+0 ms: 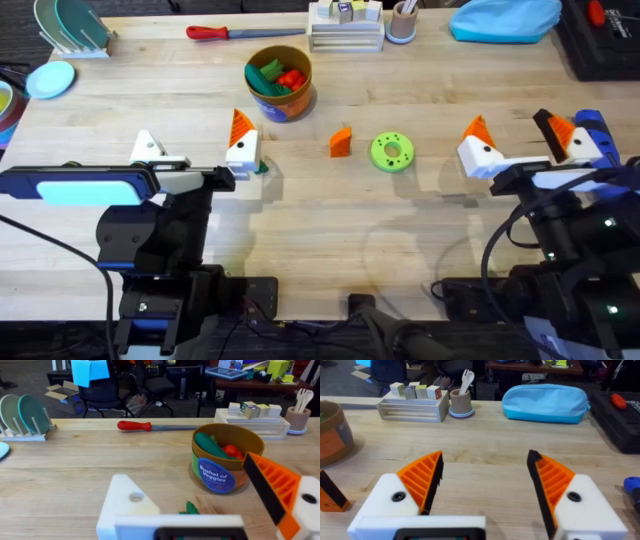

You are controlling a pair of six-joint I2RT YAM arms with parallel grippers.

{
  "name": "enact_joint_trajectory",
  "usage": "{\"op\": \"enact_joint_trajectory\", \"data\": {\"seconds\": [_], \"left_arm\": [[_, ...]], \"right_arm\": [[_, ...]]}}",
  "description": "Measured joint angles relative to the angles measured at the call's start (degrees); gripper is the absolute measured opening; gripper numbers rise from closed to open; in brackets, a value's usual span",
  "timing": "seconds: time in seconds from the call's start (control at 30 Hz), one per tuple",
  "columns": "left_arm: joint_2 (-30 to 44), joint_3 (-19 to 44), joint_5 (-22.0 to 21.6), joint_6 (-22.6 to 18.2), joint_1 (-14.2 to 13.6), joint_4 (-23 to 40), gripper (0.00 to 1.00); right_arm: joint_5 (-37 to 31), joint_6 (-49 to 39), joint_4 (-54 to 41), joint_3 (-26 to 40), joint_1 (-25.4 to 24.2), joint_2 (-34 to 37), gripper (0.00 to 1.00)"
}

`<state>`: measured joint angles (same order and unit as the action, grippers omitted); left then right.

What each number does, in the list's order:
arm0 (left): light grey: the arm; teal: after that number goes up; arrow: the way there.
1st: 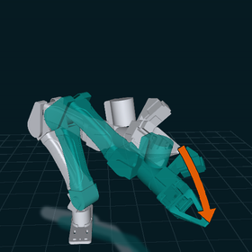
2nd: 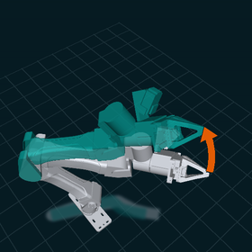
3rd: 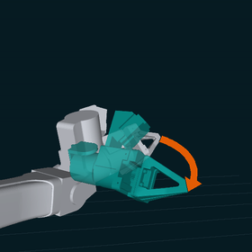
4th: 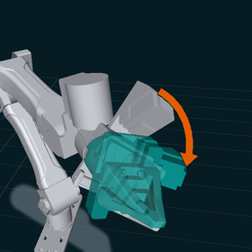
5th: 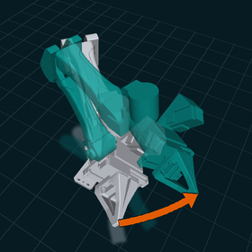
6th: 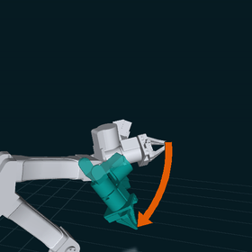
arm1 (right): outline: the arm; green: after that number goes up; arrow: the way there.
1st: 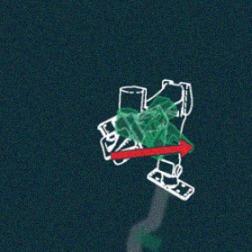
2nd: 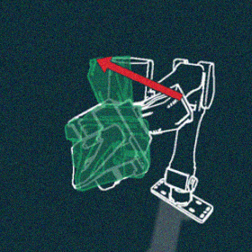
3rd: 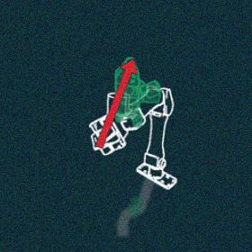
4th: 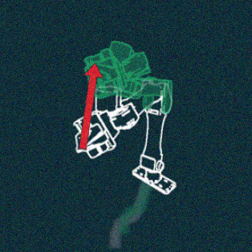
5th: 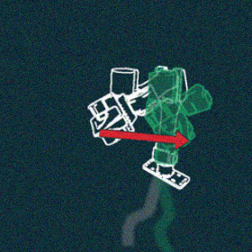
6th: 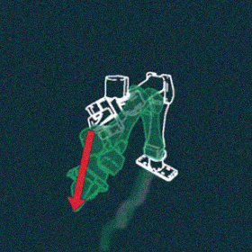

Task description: Pick up the gripper from the table and insert it into the empty holder that is missing its gripper. Then pick up a screw, insert it into the mounting hole, and use the screwdriver to tighten it. Finally, clean up the table by picking up the vegetable and placing it into the bucket.

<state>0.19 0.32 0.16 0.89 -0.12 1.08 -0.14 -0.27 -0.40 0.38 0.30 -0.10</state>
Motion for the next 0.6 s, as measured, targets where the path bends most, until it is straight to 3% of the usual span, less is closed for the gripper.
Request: {"op": "enact_joint_trajectory", "data": {"seconds": [0.37,0.5,0.6], "left_arm": [[0.02,0.17,1.42,0.00,0.00,0.44,0.993],[0.38,4.14,1.76,-0.02,0.00,8.30,0.992],[3.42,12.07,1.75,0.02,0.00,17.47,0.993]], "right_arm": [[0.16,0.02,-0.39,0.07,0.00,0.00,0.991],[2.54,0.02,-2.35,1.21,0.00,0.14,0.992],[3.47,0.02,-10.40,5.78,0.00,1.47,0.992]]}}
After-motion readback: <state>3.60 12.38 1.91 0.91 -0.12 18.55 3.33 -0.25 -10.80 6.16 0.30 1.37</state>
